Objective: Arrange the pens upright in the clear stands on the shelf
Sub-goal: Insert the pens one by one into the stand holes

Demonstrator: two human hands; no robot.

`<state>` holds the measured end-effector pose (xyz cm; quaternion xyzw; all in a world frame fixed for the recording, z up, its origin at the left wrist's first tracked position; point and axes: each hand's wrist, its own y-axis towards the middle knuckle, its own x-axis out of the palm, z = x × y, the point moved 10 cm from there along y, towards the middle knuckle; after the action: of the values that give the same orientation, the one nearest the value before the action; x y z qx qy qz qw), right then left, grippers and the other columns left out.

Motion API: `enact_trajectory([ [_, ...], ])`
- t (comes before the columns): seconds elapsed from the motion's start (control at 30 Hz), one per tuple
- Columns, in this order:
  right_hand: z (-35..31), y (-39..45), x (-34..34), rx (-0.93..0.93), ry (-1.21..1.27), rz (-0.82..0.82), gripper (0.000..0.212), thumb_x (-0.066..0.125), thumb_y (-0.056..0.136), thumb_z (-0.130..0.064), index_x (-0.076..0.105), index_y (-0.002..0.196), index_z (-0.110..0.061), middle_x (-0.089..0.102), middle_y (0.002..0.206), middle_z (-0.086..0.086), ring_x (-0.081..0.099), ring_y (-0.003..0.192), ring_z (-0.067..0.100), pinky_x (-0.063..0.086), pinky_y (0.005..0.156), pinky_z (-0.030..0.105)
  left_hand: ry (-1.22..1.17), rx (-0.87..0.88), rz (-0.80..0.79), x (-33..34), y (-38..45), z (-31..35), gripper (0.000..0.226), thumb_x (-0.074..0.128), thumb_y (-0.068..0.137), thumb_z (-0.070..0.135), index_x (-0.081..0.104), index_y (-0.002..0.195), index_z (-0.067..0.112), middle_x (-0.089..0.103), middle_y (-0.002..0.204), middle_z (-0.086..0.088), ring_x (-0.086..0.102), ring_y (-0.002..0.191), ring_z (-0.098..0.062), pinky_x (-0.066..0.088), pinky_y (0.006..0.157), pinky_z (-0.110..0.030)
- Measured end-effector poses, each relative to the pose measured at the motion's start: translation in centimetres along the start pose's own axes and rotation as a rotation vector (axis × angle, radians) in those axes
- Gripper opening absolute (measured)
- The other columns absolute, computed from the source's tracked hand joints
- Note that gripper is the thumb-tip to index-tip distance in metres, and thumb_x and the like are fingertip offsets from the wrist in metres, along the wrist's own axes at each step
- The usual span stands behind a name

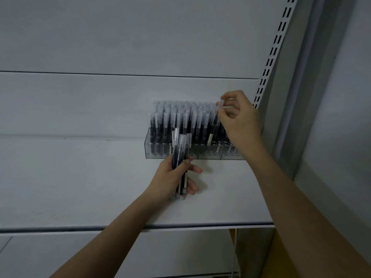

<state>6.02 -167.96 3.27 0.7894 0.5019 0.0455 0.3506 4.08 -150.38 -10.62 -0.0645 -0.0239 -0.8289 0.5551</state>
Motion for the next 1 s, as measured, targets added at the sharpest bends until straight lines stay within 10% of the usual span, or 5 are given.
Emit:
enact_trajectory([
  [0.47,3.3,-5.4,1.2,0.048,-0.001,0.086,0.025,0.061,0.096,-0.009,0.059,0.118,-0.021,0.06,0.104,-0.004,0.06,0.088,0.005,0.053,0.077,0.016,0.013,-0.006,-0.006,0.3,-0.2,0.0,0.016,0.045,0.105,0.014,0.054,0.114,0.005,0.07,0.094,-0.014,0.063,0.054,-0.031,0.046,0.041,-0.026],
  [1.0,7.5,-10.6,6.9,0.521,0.501,-0.27,0.014,0.067,0.092,-0.008,0.068,0.106,-0.008,0.074,0.1,0.007,0.072,0.088,0.014,0.057,0.07,0.023,0.145,-0.015,-0.067,1.1,-0.7,0.3,0.026,0.048,0.103,0.017,0.058,0.111,-0.006,0.073,0.067,-0.004,0.062,0.046,-0.019,0.047,0.042,-0.024],
])
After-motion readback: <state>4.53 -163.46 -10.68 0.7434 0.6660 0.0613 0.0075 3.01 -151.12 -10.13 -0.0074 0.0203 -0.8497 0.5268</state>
